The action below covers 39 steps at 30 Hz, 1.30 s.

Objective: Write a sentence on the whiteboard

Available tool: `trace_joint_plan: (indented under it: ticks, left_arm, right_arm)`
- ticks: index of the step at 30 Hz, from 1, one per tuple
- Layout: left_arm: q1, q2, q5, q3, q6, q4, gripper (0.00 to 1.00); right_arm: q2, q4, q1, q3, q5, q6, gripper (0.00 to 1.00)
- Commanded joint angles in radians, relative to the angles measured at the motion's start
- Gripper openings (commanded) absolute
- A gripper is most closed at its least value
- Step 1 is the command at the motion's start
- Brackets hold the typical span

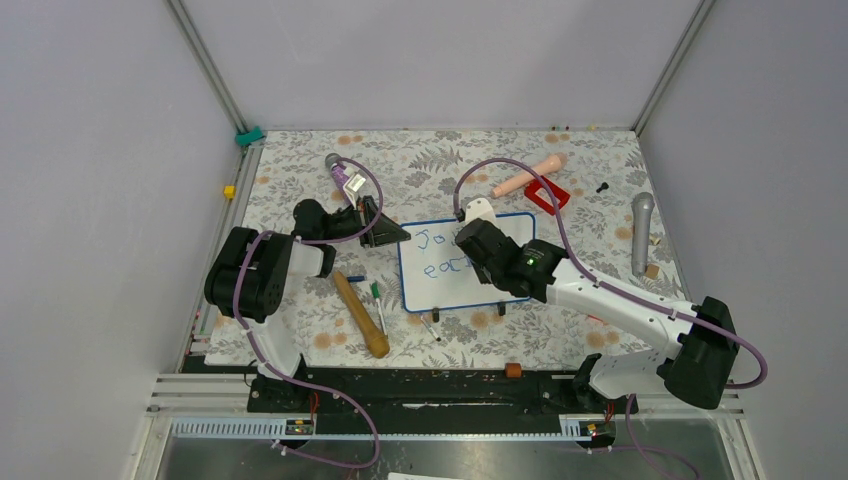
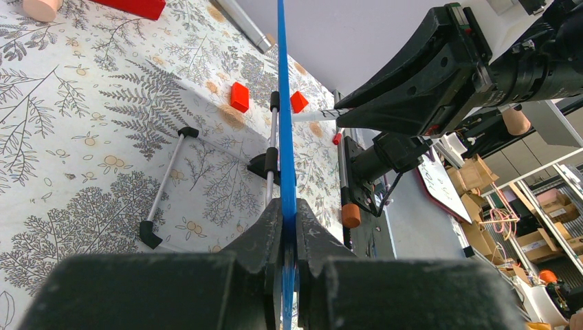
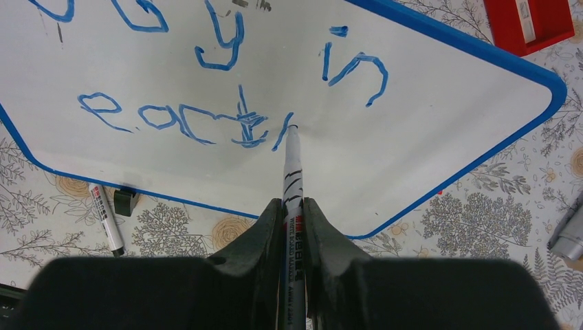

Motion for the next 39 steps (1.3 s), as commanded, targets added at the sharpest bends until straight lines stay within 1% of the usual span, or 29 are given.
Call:
trace_joint_plan:
  ticks: [1,11,24,29,35,39]
  left_arm:
    - [-0.001,-0.014,-0.003,0.013,-0.011,0.083,0.0]
    - [0.0,-0.016,-0.004,0.012,-0.01,0.083,0.0]
    - [-0.001,-0.016,-0.003,0.014,-0.012,0.083,0.0]
    - [0.0,-0.016,-0.002,0.015,-0.011,0.083,0.0]
    - [-0.001,-0.016,-0.001,0.016,-0.012,0.083,0.0]
    - [0.001,-0.047,-0.012,-0.003,0.004,0.083,0.0]
  right_arm:
    - [-0.023,-0.008,-0.019,0.001,0.036,-0.003,0.0]
    - [-0.039,-0.016,-0.022,-0.024,0.038,0.006,0.0]
    - [-0.043,-0.019,-0.022,-0.065,-0.021,0.021,0.0]
    - [-0.047,-0.032,-0.022,-0.055,-0.021,0.023,0.0]
    - [-0.134,-0.046,-0.022,-0.026,-0.049,0.015,0.0]
    - [-0.212,0.017,-0.022,-0.079,-0.083,0.012,0.0]
